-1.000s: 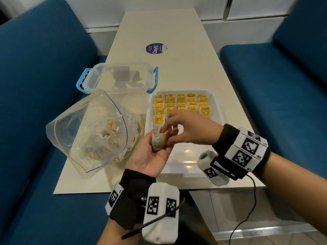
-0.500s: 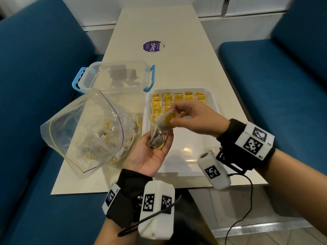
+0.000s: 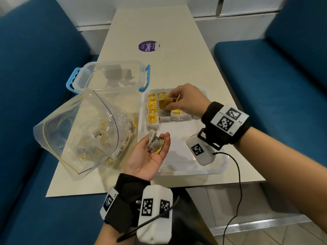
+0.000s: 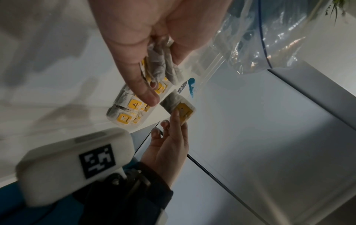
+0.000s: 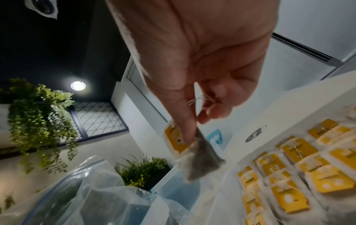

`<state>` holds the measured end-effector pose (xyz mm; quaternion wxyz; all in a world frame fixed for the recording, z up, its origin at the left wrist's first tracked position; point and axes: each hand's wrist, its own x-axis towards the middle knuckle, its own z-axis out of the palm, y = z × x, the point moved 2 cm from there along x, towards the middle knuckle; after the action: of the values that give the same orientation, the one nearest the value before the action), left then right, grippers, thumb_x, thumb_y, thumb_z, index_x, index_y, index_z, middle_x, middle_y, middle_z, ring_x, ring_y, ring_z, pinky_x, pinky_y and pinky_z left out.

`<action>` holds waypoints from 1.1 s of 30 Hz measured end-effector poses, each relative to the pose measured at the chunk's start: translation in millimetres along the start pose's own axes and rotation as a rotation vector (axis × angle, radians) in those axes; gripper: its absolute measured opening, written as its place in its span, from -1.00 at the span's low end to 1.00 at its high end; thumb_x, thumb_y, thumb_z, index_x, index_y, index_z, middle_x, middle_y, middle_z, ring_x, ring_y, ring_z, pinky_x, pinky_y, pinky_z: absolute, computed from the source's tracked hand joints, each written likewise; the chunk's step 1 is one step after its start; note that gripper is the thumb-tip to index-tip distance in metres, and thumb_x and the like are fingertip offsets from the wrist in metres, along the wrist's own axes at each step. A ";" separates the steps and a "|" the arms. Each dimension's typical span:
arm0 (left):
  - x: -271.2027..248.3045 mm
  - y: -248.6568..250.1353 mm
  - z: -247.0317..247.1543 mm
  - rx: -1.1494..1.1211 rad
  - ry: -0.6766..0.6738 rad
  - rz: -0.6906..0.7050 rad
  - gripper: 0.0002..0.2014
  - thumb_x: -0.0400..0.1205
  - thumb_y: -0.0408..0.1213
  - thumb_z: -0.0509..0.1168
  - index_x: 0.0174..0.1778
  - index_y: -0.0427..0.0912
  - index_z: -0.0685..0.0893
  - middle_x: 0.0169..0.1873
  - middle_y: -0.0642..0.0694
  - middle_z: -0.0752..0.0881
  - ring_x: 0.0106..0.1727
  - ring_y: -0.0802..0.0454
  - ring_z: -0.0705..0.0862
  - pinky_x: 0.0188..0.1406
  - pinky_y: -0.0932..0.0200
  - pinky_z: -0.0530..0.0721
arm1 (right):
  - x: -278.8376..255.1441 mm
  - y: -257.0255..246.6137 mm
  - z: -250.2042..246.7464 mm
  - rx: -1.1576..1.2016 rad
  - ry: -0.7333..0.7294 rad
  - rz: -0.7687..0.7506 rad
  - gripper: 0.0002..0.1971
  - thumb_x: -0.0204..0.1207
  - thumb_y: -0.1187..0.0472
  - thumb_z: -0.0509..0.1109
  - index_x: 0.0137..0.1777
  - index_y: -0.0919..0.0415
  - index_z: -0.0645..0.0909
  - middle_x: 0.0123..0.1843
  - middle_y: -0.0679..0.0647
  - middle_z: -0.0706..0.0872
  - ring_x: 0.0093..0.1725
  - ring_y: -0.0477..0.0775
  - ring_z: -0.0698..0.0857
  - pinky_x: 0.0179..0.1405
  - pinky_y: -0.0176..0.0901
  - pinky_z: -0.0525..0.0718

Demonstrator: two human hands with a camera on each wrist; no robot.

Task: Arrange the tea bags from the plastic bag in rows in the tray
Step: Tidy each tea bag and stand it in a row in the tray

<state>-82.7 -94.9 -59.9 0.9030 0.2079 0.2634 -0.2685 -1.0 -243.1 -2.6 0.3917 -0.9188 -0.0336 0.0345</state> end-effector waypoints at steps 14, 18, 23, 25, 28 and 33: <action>0.1 -4.7 -2.2 0.016 -0.007 -0.005 -0.72 0.72 -0.25 0.13 -0.15 -0.38 0.61 -0.24 -0.29 0.67 -0.29 -0.15 0.77 -0.23 0.02 0.80 | 7.7 17.5 -3.4 0.072 -0.034 0.071 -0.85 0.39 0.25 0.53 -0.34 0.24 0.65 -0.55 -0.08 0.52 -0.52 -0.18 0.45 -0.60 -0.58 0.35; -0.2 -5.0 -1.5 0.019 -0.006 0.006 -0.73 0.71 -0.27 0.13 -0.14 -0.38 0.61 -0.24 -0.30 0.66 -0.29 -0.14 0.76 -0.19 0.01 0.79 | 11.6 20.2 2.9 0.092 -0.034 0.045 -0.93 0.52 0.27 0.39 -0.14 0.25 0.57 -0.51 -0.07 0.55 -0.65 -0.21 0.50 -0.55 -0.42 0.49; 0.2 -5.4 -1.7 0.020 0.002 0.007 -0.76 0.70 -0.27 0.14 -0.12 -0.37 0.60 -0.24 -0.29 0.66 -0.20 -0.12 0.72 -0.21 0.03 0.79 | 12.6 28.0 13.1 0.374 -0.070 0.158 -0.97 0.65 0.28 0.21 0.01 0.23 0.41 -0.37 0.06 0.58 -0.64 -0.11 0.65 -0.74 -0.32 0.55; 1.1 -5.8 -2.1 0.029 0.009 0.011 -0.75 0.70 -0.27 0.13 -0.12 -0.37 0.61 -0.25 -0.30 0.68 -0.25 -0.12 0.74 -0.20 0.02 0.78 | 13.6 30.0 18.3 0.458 -0.043 0.210 -0.98 0.66 0.29 0.19 0.03 0.20 0.40 -0.26 0.10 0.56 -0.56 -0.04 0.72 -0.71 -0.24 0.61; 1.3 -6.4 -1.7 0.033 0.018 0.013 -0.76 0.70 -0.27 0.13 -0.13 -0.36 0.60 -0.31 -0.30 0.69 -0.32 -0.12 0.77 -0.20 0.01 0.77 | 14.7 33.9 25.0 0.517 0.011 0.278 -0.89 0.67 0.33 0.17 0.10 0.13 0.38 -0.07 0.14 0.56 -0.54 0.01 0.73 -0.65 -0.12 0.70; 1.3 -6.8 -2.4 0.046 0.026 0.014 -0.76 0.71 -0.27 0.13 -0.11 -0.36 0.59 -0.32 -0.29 0.69 -0.31 -0.10 0.76 -0.20 0.03 0.78 | 16.5 36.2 38.7 0.545 0.001 0.338 -0.88 0.69 0.32 0.09 0.11 0.10 0.37 -0.03 0.09 0.52 -0.37 0.14 0.72 -0.45 0.03 0.77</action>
<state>-86.7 -99.4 -64.1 0.8963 0.2338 0.2673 -0.2654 13.2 -238.9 -56.1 0.6120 -0.7727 0.1302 0.1066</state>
